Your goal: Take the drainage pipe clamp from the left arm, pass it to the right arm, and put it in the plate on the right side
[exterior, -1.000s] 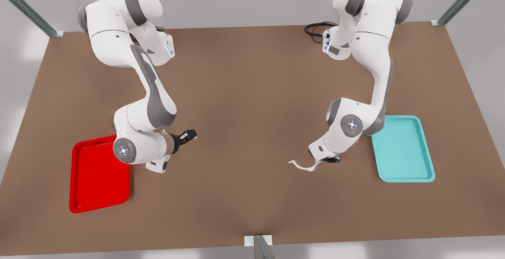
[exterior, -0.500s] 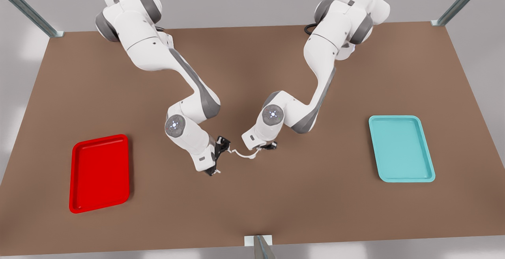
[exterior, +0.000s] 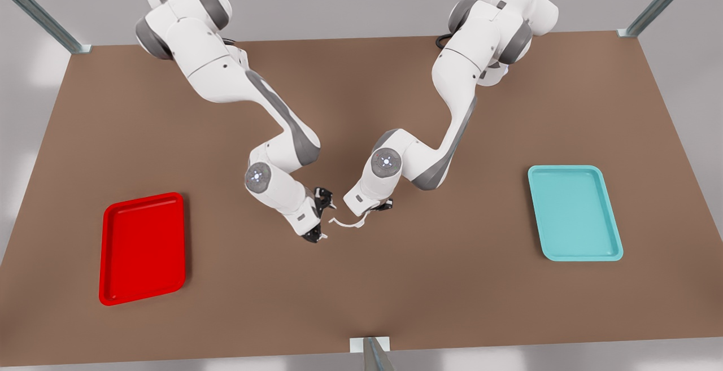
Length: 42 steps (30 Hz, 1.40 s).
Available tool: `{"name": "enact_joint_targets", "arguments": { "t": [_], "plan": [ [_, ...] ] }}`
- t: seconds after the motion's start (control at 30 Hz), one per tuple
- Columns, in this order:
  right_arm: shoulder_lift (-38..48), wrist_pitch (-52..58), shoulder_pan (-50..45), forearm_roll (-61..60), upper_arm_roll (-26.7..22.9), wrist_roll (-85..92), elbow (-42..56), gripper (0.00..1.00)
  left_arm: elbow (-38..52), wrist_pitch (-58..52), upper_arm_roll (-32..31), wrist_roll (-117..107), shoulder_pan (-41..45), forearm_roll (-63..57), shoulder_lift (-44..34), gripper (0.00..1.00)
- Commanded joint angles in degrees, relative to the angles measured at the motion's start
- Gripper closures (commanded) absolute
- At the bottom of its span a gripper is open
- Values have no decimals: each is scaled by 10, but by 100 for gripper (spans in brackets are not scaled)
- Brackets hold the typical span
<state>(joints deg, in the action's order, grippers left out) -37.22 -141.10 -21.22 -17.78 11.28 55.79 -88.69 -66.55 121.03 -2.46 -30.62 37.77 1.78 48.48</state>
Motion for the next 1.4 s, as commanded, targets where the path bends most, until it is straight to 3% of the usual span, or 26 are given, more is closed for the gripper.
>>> {"name": "enact_joint_targets", "arguments": {
  "t": [0.0,0.73,0.77,0.83,0.87,0.9,0.93,1.07,1.17,1.3,1.37],
  "plan": [
    [-8,-26,-6,-11,1,113,3,0,0,-3,0,-4,0,-1,-1,79],
    [-87,-68,-35,-10,0,99,59,1,3,-4,0,-13,7,-18,-1,79],
    [-87,-68,-35,-5,0,99,60,16,3,-4,0,-13,7,-18,0,79],
    [-87,-68,-34,-2,0,99,61,71,3,-3,0,-14,7,-18,0,79],
    [-86,-68,-34,-2,0,99,61,79,3,-2,0,-14,7,-18,0,79],
    [-87,-67,-34,-3,-1,99,61,79,3,-2,0,-13,7,-18,0,71],
    [-87,-67,-34,-2,0,99,61,79,2,3,0,-13,7,-18,2,0],
    [-84,-64,-34,-3,-4,91,61,79,4,-6,3,-14,7,-22,-1,0],
    [-80,-59,-30,17,-24,89,61,79,34,-91,4,-8,-20,-22,-9,0],
    [-38,-41,1,19,-31,89,19,79,35,-322,3,68,-165,-20,-138,0],
    [-2,37,40,21,-33,96,11,79,40,-435,2,98,-196,-20,-190,0]
  ]
}}
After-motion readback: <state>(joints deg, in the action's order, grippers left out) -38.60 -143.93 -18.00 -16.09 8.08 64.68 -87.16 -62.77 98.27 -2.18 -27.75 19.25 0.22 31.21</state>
